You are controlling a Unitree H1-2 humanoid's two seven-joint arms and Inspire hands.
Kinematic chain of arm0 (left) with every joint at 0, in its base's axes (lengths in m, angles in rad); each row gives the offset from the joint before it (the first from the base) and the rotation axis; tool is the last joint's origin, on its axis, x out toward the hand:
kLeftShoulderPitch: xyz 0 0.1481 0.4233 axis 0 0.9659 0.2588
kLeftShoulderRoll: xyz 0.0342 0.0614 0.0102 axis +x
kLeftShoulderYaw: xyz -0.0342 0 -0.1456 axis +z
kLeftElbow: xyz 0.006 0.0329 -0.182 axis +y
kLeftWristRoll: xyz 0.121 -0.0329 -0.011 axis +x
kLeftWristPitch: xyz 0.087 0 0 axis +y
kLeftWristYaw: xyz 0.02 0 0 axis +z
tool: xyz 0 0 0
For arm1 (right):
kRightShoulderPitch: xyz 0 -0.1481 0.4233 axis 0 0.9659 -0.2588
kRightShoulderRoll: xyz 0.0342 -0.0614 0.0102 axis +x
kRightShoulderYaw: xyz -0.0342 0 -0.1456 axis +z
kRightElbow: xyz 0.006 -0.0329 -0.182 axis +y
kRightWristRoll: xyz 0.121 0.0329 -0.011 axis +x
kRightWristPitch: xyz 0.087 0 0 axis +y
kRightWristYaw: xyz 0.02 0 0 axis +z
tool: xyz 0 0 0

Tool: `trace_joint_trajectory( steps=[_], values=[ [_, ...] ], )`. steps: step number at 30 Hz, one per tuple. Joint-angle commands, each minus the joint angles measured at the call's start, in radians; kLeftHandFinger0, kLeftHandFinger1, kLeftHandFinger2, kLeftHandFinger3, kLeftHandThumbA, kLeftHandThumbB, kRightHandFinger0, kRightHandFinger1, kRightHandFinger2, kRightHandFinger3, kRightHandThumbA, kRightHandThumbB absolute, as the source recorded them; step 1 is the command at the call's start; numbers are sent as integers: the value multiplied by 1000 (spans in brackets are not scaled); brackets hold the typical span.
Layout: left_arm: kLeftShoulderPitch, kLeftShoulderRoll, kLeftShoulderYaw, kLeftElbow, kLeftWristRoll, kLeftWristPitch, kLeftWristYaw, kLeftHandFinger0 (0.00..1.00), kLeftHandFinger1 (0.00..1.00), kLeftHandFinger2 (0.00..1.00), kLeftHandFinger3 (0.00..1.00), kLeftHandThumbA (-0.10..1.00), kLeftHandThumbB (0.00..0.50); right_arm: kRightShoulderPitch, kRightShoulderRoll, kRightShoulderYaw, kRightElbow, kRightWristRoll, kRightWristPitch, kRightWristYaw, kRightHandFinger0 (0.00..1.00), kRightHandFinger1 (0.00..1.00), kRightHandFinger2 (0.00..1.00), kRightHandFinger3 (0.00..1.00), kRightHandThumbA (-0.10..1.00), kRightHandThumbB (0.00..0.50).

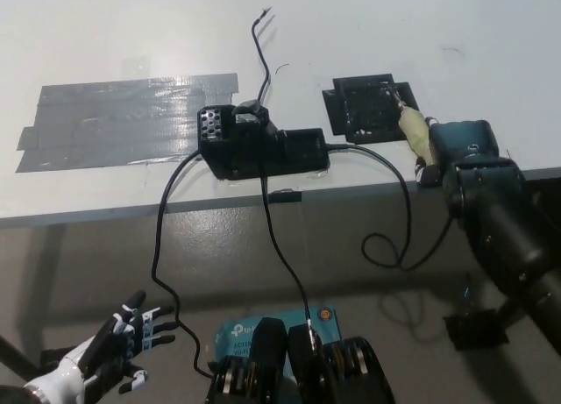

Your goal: The robot uses its right hand to grab and lift the soldering gun kept on the middle of the table and puts it in its base

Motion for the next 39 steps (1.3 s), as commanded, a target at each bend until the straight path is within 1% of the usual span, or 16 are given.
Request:
trace_joint_trajectory(
  steps=[1,4,7,8,11,19,24,25,26,27,28,29,31,32,37,39],
  values=[
    [9,5,-13,-20,-13,-13,-37,1000,1000,1000,1000,1000,360,106,-14,9,31,-43,15,51,0,0,224,1000,-100,174],
    [4,7,-18,-17,-15,-25,-43,1000,1000,1000,1000,1000,343,98,-12,22,52,-64,15,74,0,53,251,1000,-100,115],
    [-5,6,-16,-18,-19,-17,-41,1000,1000,1000,1000,1000,366,82,-16,42,75,-75,15,101,0,97,293,977,-100,164],
    [-7,7,-18,-18,-18,-17,-41,1000,1000,1000,1000,1000,368,80,-14,39,84,-87,15,97,0,110,321,1000,-100,116],
    [-11,12,-24,-25,-10,-15,-40,1000,1000,1000,1000,1000,372,69,-13,35,108,-131,15,118,0,290,606,1000,-91,29],
    [-8,12,-24,-36,-15,-11,-40,1000,1000,1000,1000,1000,388,79,-88,68,6,-135,15,109,0,336,640,1000,77,0],
    [-4,21,-30,-29,-6,-19,-42,1000,1000,1000,1000,1000,364,78,-138,56,-45,-87,-5,23,0,345,654,545,6,0],
    [-2,21,-31,-30,-4,-20,-41,1000,1000,1000,1000,1000,359,78,-142,54,-46,-84,-6,17,0,357,697,539,-8,0],
    [2,21,-33,-32,0,-23,-39,1000,1000,1000,1000,1000,370,81,-148,50,-47,-79,-10,1,0,361,734,731,-33,0],
    [6,22,-34,-31,2,-27,-38,1000,1000,1000,1000,1000,373,82,-151,52,-44,-76,-16,-11,0,364,741,803,-46,0],
    [9,19,-31,-24,2,-28,-32,1000,1000,1000,1000,1000,375,97,-171,47,-72,-69,-53,-74,0,283,653,565,-92,126],
    [13,20,-30,-26,3,-27,-30,1000,1000,1000,1000,1000,377,100,-173,49,-80,-71,-55,-83,0,268,644,542,-93,130],
    [20,26,-32,-32,6,-26,-32,1000,1000,1000,1000,1000,369,109,-168,26,-99,-41,-58,-115,0,260,651,418,-57,11],
    [23,27,-36,-33,11,-28,-31,1000,1000,1000,1000,1000,369,114,-169,15,-112,-31,-71,-142,0,256,652,394,-38,2],
    [21,21,-31,-32,9,-9,-21,1000,1000,1000,1000,1000,335,121,-185,-8,-159,-2,-190,-314,0,160,570,454,-100,235],
    [26,23,-34,-24,10,-20,-28,1000,1000,1000,1000,1000,344,129,-183,-32,-176,31,-242,-396,0,115,476,405,-100,228]
  ],
)
